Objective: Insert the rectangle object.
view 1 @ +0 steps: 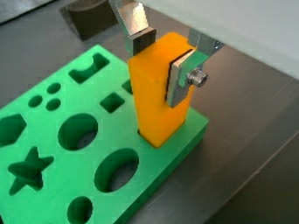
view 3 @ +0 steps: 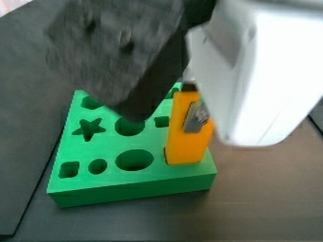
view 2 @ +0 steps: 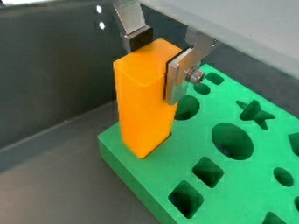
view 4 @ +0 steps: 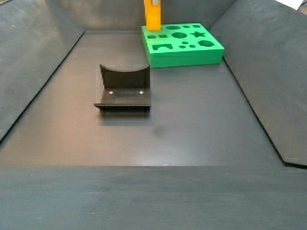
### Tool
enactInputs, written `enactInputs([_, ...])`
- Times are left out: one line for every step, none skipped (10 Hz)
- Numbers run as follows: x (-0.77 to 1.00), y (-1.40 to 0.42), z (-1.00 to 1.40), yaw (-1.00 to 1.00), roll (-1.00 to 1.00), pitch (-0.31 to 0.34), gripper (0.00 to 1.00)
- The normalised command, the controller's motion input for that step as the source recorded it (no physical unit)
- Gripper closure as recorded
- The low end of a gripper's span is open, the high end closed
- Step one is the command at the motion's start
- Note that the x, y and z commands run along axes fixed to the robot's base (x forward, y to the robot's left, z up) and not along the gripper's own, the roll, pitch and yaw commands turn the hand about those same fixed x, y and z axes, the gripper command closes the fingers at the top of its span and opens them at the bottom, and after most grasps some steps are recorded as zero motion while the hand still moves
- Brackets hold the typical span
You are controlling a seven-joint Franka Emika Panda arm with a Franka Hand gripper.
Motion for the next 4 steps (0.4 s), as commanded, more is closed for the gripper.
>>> enactInputs([-0.29,0.09,-0.43,0.02,-0.05,-0.104,1.0])
enactInputs([0.0,0.0,-0.3,0.0,0.0,0.0,1.0])
enactInputs([0.0,0.0,-0.14,0.0,-0.14,0.0,1.0])
enactInputs([0.0,0.0,0.0,0.0,0.0,0.0,1.0])
